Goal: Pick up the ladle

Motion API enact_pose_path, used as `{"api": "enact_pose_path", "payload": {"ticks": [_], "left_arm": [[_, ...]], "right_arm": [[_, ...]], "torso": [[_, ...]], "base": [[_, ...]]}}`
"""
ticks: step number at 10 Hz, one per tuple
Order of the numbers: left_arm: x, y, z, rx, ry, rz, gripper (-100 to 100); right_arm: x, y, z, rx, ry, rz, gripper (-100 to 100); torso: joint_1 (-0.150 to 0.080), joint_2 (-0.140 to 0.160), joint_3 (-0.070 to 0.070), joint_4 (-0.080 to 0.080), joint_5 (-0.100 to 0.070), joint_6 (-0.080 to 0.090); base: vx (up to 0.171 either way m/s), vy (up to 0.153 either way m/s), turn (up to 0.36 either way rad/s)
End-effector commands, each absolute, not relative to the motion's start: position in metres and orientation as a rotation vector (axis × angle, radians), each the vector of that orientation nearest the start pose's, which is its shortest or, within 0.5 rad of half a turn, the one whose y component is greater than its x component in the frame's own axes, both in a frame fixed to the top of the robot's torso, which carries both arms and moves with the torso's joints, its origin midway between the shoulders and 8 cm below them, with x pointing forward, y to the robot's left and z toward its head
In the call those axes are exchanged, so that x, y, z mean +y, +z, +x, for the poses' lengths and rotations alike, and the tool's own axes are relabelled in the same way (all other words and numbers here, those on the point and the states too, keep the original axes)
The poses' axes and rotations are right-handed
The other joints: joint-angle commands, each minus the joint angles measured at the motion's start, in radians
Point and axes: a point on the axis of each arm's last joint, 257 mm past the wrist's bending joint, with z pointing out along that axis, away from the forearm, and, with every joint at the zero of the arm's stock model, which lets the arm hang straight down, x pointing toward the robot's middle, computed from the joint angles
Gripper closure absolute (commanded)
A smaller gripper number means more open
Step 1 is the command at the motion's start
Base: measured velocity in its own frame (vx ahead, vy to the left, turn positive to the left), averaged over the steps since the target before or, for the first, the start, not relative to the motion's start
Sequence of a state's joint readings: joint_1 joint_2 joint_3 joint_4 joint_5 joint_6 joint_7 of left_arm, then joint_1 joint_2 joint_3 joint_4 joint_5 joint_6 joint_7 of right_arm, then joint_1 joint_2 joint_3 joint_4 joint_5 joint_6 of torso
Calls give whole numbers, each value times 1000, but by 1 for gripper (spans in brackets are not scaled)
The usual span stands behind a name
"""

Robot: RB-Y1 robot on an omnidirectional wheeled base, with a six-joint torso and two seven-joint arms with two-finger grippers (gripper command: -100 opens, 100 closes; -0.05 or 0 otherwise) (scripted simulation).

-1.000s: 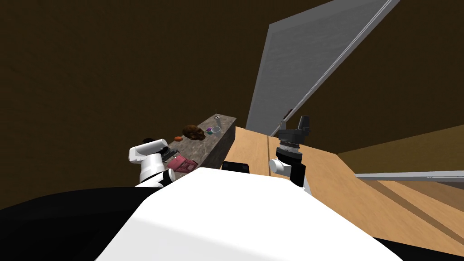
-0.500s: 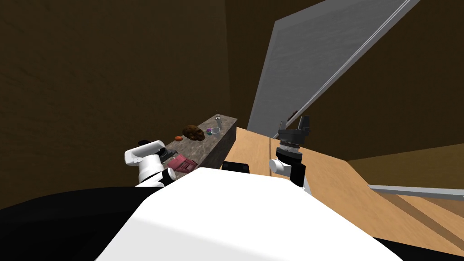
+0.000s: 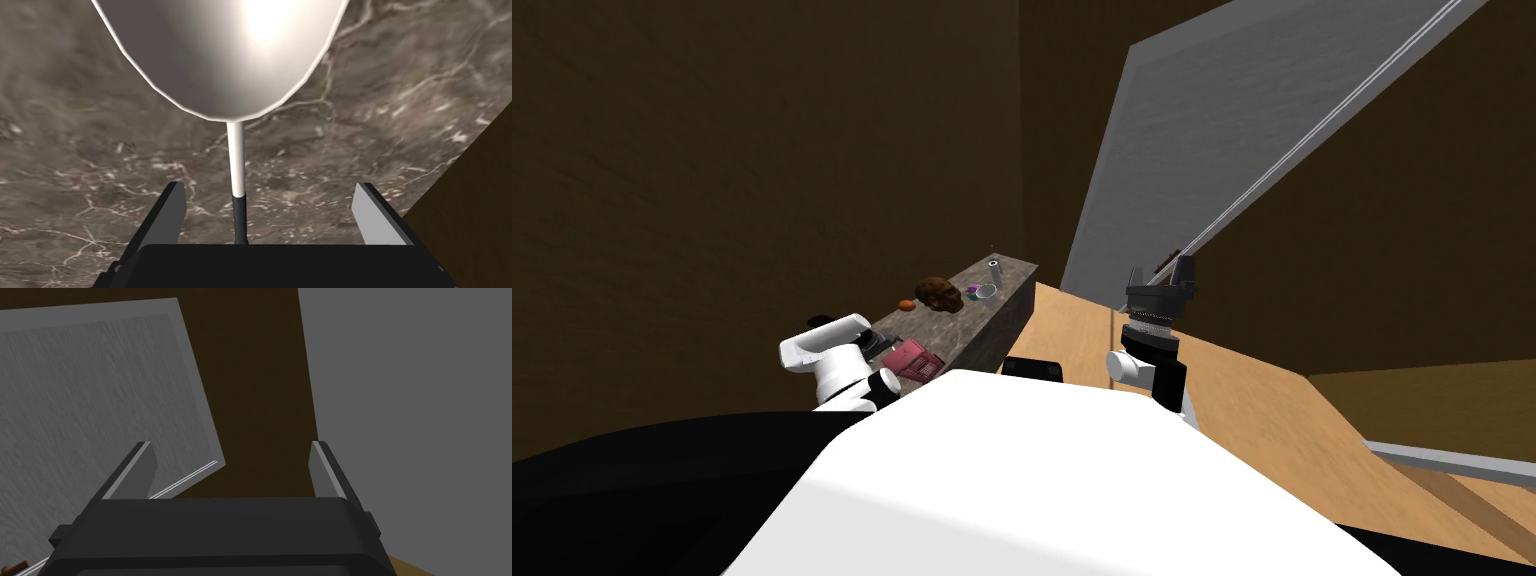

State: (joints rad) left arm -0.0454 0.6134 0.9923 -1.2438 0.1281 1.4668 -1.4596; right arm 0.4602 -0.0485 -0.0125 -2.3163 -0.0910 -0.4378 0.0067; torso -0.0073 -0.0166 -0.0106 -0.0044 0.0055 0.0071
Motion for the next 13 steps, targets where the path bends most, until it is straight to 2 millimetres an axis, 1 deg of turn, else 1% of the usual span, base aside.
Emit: {"api": "enact_pose_path", "payload": {"ticks": [1, 2, 3, 7, 8, 9, 10, 11, 12, 13], "left_arm": [[714, -346, 165, 2468, 419, -1510, -100], [713, -346, 165, 2457, 417, -1527, -100], [714, -346, 165, 2460, 419, -1521, 100], [714, -345, 165, 2460, 419, -1520, 100], [714, -346, 165, 2460, 419, -1520, 0], [709, -342, 170, 2450, 423, -1542, 100], [703, -338, 175, 2465, 433, -1529, 100], [703, -338, 175, 2442, 428, -1560, 100], [703, -338, 175, 2432, 426, -1573, 100], [697, -335, 180, 2436, 434, -1576, 100]], "right_arm": [[-284, 42, 348, 593, 1362, 667, 0], [-284, 42, 348, 593, 1362, 667, 0], [-284, 42, 348, 593, 1362, 667, 0], [-284, 42, 348, 593, 1362, 667, 0], [-284, 42, 348, 593, 1362, 667, 0], [-284, 42, 348, 593, 1362, 667, 0], [-284, 42, 348, 593, 1362, 666, 0], [-283, 42, 348, 593, 1362, 666, 0], [-284, 42, 348, 593, 1362, 667, 0], [-284, 42, 348, 593, 1362, 667, 0]], "torso": [[0, 0, 0, 0, 0, 0], [-1, 0, 0, 0, 0, 1], [1, 1, 0, 0, 0, 1], [4, 3, 1, 0, 1, 1], [4, 3, 1, 0, 1, 1], [4, 2, 1, 0, 1, 1], [7, 5, 3, 1, 1, 3], [10, 10, 5, 2, 2, 4], [10, 11, 6, 2, 2, 0], [9, 8, 5, 2, 2, -1]], "base": [[75, -57, 94], [27, -23, 15], [0, 0, 0], [1, -1, 0], [0, 0, 0], [-71, 60, -151], [-156, 99, -307], [-146, 91, -111], [-60, 50, 42], [-59, 44, -100]]}}
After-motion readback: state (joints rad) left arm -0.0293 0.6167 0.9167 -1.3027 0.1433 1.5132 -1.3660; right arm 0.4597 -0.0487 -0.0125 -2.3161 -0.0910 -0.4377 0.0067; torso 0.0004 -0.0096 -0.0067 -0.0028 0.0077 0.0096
